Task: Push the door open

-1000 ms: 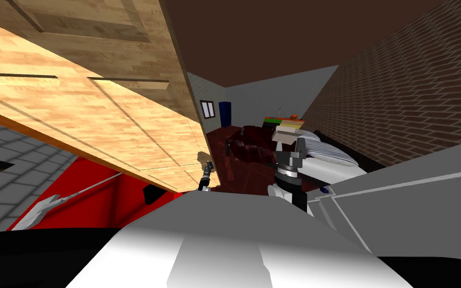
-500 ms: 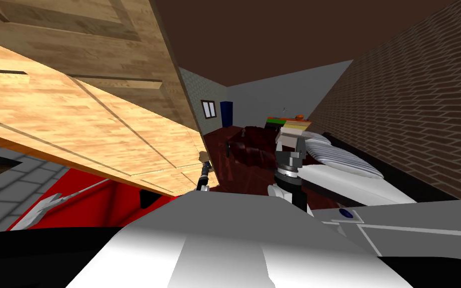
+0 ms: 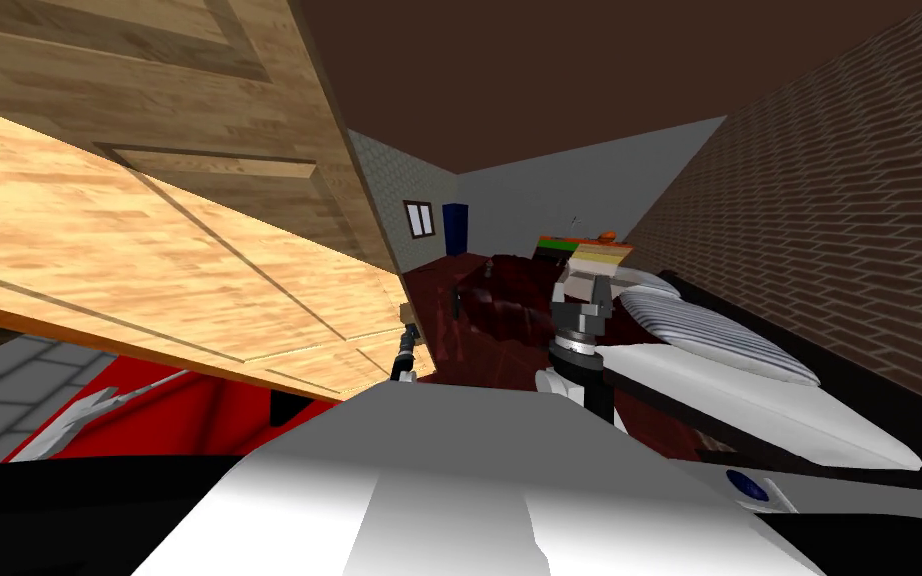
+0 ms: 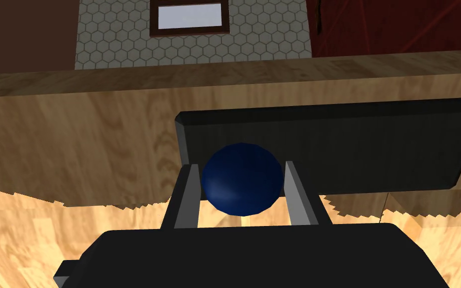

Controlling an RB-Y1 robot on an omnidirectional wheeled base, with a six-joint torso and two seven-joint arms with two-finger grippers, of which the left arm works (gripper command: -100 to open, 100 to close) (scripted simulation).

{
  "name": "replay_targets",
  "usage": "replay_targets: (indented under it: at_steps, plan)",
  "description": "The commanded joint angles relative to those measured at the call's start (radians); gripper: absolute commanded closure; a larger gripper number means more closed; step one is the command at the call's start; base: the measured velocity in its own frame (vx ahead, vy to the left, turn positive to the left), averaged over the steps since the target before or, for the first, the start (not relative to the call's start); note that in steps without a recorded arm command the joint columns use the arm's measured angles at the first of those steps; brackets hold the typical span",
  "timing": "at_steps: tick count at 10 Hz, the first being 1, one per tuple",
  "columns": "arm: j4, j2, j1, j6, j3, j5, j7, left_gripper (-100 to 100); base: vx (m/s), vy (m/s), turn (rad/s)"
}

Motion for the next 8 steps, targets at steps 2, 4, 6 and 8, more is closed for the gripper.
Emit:
replay_targets:
  at_steps: [2,4,6,8]
  plan:
    - [0.02,0.011,-0.016,-0.018,0.034,0.017,-0.01,100,0.196,-0.04,0.053]
    - [0.022,0.013,-0.016,-0.019,0.063,0.032,-0.019,100,0.248,-0.026,0.064]
    - [0.023,0.011,-0.016,-0.021,0.089,0.046,-0.027,100,0.246,-0.031,0.069]
    - [0.025,0.006,-0.015,-0.022,0.111,0.058,-0.034,100,0.223,-0.065,0.083]
